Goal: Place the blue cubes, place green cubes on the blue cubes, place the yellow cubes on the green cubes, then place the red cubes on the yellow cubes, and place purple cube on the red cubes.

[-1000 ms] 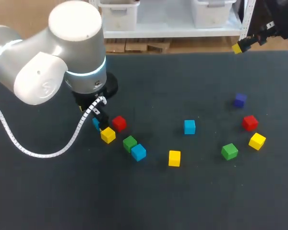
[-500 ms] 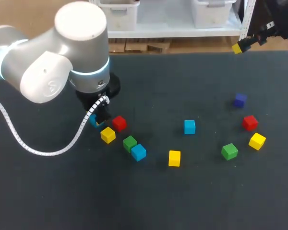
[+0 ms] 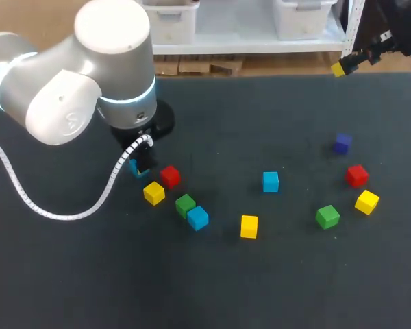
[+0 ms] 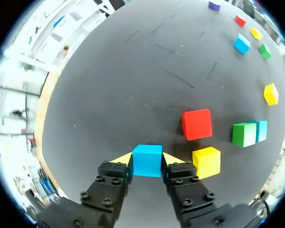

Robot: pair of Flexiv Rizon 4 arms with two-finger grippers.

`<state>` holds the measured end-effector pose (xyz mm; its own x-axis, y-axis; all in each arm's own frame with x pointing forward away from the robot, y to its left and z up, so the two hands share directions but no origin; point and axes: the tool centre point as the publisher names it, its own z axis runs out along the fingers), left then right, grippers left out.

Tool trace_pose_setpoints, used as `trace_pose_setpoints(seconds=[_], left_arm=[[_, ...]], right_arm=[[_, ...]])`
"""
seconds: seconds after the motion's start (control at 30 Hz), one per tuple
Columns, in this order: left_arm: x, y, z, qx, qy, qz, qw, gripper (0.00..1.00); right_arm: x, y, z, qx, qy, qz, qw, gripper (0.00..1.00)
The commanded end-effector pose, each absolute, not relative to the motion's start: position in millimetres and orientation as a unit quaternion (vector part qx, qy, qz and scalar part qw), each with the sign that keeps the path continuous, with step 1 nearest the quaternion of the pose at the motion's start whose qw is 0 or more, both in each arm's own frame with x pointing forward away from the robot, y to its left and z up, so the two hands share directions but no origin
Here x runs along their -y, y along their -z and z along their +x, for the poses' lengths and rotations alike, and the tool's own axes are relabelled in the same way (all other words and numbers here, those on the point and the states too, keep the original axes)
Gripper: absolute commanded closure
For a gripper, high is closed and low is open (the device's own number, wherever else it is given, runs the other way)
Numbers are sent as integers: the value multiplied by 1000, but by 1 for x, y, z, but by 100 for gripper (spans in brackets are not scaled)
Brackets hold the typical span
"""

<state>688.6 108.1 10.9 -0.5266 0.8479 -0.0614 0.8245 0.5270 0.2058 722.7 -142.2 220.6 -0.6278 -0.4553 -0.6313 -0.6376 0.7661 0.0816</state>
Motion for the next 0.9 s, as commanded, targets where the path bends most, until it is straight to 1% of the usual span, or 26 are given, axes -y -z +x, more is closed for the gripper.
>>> trace_pose_setpoints(seconds=[0.03,0.13,0.27,0.37,0.9], left_arm=[[-102,-18,689,-838,-63,532,104,100],[-88,-27,691,-811,-68,571,108,100],[-71,-32,693,-785,-69,609,87,100],[-59,-36,694,-770,-68,629,84,100],[2,-30,687,-708,-68,700,61,100]], right_arm=[[142,-220,722,-890,-149,-306,304,0],[142,-220,722,-890,-149,-306,304,0],[142,-220,722,-890,-149,-306,304,0],[142,-220,722,-890,-149,-306,304,0],[142,-220,722,-890,-149,-306,304,0]])
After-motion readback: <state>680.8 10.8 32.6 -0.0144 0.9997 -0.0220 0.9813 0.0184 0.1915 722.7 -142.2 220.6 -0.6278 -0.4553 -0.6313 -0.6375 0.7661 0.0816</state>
